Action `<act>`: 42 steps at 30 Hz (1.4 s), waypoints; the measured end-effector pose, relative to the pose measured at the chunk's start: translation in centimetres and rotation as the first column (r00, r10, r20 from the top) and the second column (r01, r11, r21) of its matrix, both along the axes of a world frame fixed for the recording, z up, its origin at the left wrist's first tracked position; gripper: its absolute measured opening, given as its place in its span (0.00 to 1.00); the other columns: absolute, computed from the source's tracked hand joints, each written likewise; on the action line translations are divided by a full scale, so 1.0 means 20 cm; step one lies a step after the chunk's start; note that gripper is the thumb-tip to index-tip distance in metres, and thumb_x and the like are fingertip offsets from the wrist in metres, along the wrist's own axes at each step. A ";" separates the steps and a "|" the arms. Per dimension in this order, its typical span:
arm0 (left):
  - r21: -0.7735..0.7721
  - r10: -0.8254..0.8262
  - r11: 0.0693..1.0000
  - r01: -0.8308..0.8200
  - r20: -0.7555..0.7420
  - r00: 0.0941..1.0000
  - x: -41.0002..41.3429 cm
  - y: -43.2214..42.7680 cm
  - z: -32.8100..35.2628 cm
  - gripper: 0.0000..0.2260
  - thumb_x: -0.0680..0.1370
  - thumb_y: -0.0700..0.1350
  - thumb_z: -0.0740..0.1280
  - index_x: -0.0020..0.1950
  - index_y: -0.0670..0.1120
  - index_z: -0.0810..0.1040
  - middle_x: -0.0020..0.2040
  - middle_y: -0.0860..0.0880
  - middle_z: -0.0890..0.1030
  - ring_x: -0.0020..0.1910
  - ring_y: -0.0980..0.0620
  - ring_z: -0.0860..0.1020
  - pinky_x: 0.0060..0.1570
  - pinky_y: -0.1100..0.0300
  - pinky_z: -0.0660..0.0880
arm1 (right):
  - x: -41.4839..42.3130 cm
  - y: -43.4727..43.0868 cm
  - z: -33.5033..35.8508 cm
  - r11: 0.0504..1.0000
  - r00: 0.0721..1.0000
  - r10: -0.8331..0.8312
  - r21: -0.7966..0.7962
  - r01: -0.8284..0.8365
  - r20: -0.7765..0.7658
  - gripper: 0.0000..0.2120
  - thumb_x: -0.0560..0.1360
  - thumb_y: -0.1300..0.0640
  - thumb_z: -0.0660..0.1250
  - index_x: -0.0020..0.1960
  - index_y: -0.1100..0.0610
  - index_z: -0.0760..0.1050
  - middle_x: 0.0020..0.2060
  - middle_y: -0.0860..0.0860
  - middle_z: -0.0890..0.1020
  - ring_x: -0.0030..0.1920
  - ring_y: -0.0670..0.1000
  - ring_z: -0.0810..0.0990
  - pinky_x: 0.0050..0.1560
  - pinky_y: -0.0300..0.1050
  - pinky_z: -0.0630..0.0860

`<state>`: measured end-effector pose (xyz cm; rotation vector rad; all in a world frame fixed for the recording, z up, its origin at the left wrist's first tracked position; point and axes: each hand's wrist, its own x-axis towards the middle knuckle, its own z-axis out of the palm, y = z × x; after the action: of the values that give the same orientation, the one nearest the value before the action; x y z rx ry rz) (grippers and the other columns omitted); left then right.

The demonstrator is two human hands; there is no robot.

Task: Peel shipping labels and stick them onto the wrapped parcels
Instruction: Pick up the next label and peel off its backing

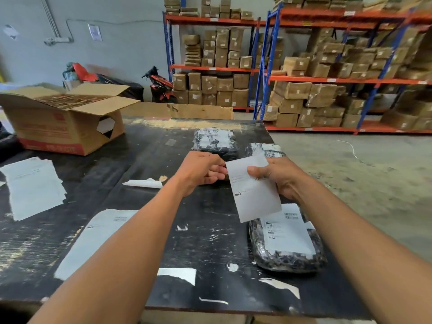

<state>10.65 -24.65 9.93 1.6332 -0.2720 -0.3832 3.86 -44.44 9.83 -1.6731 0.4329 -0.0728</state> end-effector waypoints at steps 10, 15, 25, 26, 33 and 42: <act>0.128 -0.068 0.990 0.065 0.022 0.997 0.06 -0.06 0.05 0.05 0.76 0.39 0.66 0.45 0.40 0.81 0.35 0.46 0.83 0.29 0.55 0.78 0.28 0.65 0.73 | 0.05 -0.07 0.01 0.999 0.999 0.016 -0.041 -0.018 -0.037 0.13 0.69 0.63 0.78 0.52 0.64 0.82 0.43 0.59 0.87 0.45 0.61 0.86 0.49 0.59 0.82; 0.182 -0.098 0.979 0.088 0.048 0.994 0.10 -0.04 0.06 0.06 0.76 0.40 0.66 0.43 0.41 0.83 0.35 0.47 0.83 0.29 0.55 0.77 0.28 0.65 0.71 | 0.09 -0.05 0.02 0.998 0.998 0.039 -0.049 -0.042 -0.045 0.14 0.69 0.63 0.78 0.53 0.65 0.82 0.43 0.59 0.87 0.45 0.61 0.87 0.49 0.59 0.82; 0.217 -0.150 0.967 0.133 0.063 0.987 0.15 -0.01 0.05 0.07 0.76 0.39 0.66 0.44 0.39 0.83 0.34 0.46 0.82 0.28 0.56 0.76 0.30 0.63 0.70 | 0.11 -0.04 0.01 0.997 0.997 0.051 -0.046 -0.054 -0.061 0.15 0.69 0.62 0.78 0.54 0.65 0.82 0.45 0.59 0.87 0.47 0.61 0.86 0.54 0.63 0.81; 0.219 -0.153 0.966 0.136 0.063 0.986 0.16 -0.01 0.05 0.07 0.75 0.39 0.66 0.44 0.39 0.83 0.34 0.47 0.82 0.28 0.56 0.76 0.30 0.63 0.70 | 0.11 -0.04 0.01 0.997 0.997 0.055 -0.049 -0.058 -0.062 0.14 0.69 0.62 0.78 0.54 0.64 0.82 0.45 0.59 0.87 0.47 0.61 0.86 0.54 0.62 0.81; 0.225 -0.163 0.963 0.147 0.058 0.985 0.16 -0.01 0.04 0.06 0.75 0.40 0.66 0.44 0.41 0.82 0.33 0.48 0.82 0.27 0.56 0.75 0.27 0.65 0.69 | 0.11 -0.04 0.00 0.997 0.997 0.053 -0.044 -0.055 -0.060 0.13 0.70 0.63 0.77 0.54 0.63 0.82 0.45 0.58 0.87 0.47 0.61 0.86 0.53 0.61 0.81; 0.199 -0.166 0.968 0.153 0.052 0.985 0.15 0.00 0.04 0.07 0.75 0.40 0.66 0.42 0.41 0.83 0.32 0.47 0.81 0.27 0.56 0.74 0.30 0.62 0.67 | 0.09 -0.02 0.00 0.999 0.997 0.041 -0.027 -0.043 -0.066 0.13 0.70 0.64 0.76 0.53 0.64 0.82 0.44 0.59 0.87 0.46 0.60 0.87 0.53 0.60 0.81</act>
<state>13.68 -24.64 10.68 1.8246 -0.4311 -0.4893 5.61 -44.80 9.83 -1.7156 0.4476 0.0065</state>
